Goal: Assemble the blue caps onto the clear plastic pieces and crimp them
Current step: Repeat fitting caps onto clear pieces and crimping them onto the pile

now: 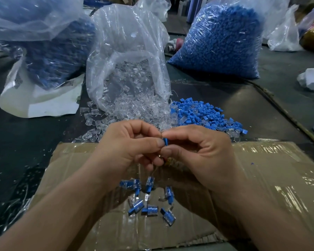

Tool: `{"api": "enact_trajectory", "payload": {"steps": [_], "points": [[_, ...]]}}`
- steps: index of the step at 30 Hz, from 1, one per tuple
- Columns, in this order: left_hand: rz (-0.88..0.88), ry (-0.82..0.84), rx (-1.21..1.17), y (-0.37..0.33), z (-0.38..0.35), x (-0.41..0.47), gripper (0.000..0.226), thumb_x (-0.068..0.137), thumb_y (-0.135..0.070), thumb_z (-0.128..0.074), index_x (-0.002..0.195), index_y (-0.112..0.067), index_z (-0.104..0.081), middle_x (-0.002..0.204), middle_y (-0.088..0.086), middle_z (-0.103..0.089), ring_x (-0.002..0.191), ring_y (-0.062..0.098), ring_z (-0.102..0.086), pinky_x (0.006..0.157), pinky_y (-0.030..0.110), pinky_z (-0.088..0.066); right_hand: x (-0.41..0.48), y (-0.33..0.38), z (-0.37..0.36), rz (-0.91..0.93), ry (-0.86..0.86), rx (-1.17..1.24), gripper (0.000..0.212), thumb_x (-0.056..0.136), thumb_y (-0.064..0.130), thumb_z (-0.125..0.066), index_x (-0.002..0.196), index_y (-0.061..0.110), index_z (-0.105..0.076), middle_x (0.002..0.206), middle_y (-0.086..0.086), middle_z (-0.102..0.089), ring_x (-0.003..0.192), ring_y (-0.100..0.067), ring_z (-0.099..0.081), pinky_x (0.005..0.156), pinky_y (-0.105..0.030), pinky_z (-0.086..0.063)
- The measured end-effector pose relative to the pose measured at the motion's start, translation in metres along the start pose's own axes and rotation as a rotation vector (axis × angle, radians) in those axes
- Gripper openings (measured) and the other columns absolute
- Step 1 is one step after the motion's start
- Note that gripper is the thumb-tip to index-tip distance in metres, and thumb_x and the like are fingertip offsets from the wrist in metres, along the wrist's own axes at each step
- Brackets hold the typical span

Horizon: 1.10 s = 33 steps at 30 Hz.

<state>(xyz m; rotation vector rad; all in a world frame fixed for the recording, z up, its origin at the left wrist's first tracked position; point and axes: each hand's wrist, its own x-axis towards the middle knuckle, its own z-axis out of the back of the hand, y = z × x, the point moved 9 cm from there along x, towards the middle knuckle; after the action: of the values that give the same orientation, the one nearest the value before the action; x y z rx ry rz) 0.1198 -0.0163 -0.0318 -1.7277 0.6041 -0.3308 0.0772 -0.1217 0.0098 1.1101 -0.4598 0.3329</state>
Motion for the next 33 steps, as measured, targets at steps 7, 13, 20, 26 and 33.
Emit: {"api": "enact_trajectory", "payload": {"steps": [7, 13, 20, 26, 33], "points": [[0.006, 0.047, -0.023, 0.001, -0.003, 0.001, 0.019, 0.057, 0.001, -0.062, 0.059, -0.016, -0.07, 0.055, 0.014, -0.064, 0.046, 0.022, -0.063, 0.038, 0.02, -0.046, 0.001, 0.002, 0.006, 0.057, -0.014, -0.036, 0.03, 0.067, 0.017, -0.076, 0.096, 0.013, -0.068, 0.083, 0.002, -0.071, 0.075, -0.007, -0.068, 0.068, -0.029, -0.057], [0.011, 0.042, -0.028, 0.002, -0.004, 0.001, 0.015, 0.057, 0.0, -0.06, 0.057, -0.013, -0.069, 0.058, 0.018, -0.064, 0.046, 0.023, -0.064, 0.037, 0.021, -0.047, 0.001, 0.005, 0.006, 0.118, 0.001, -0.105, 0.032, 0.067, 0.021, -0.076, 0.096, 0.015, -0.066, 0.084, 0.007, -0.067, 0.076, -0.003, -0.066, 0.07, -0.019, -0.054], [0.009, 0.011, 0.078, 0.002, -0.002, 0.001, 0.007, 0.05, -0.01, -0.069, 0.058, -0.011, -0.067, 0.056, 0.018, -0.064, 0.046, 0.022, -0.063, 0.04, 0.022, -0.049, 0.0, 0.008, 0.001, 0.162, 0.03, -0.157, 0.027, 0.067, 0.02, -0.076, 0.091, 0.009, -0.07, 0.082, 0.0, -0.07, 0.074, -0.007, -0.067, 0.068, -0.026, -0.056], [0.007, 0.01, 0.078, 0.002, -0.002, 0.0, 0.008, 0.051, -0.012, -0.069, 0.059, -0.012, -0.069, 0.055, 0.016, -0.064, 0.044, 0.019, -0.061, 0.04, 0.021, -0.049, 0.001, 0.008, 0.001, 0.162, 0.061, -0.169, 0.028, 0.069, 0.017, -0.075, 0.094, 0.009, -0.069, 0.085, 0.004, -0.068, 0.076, -0.005, -0.066, 0.07, -0.021, -0.054], [0.029, 0.053, 0.021, 0.005, -0.004, 0.002, 0.014, 0.045, -0.016, -0.072, 0.059, -0.015, -0.07, 0.055, 0.016, -0.064, 0.04, 0.018, -0.059, 0.037, 0.019, -0.045, 0.0, 0.012, 0.0, 0.203, 0.12, -0.157, 0.028, 0.074, 0.02, -0.068, 0.1, 0.01, -0.066, 0.089, 0.003, -0.067, 0.081, -0.006, -0.066, 0.074, -0.022, -0.054]]}}
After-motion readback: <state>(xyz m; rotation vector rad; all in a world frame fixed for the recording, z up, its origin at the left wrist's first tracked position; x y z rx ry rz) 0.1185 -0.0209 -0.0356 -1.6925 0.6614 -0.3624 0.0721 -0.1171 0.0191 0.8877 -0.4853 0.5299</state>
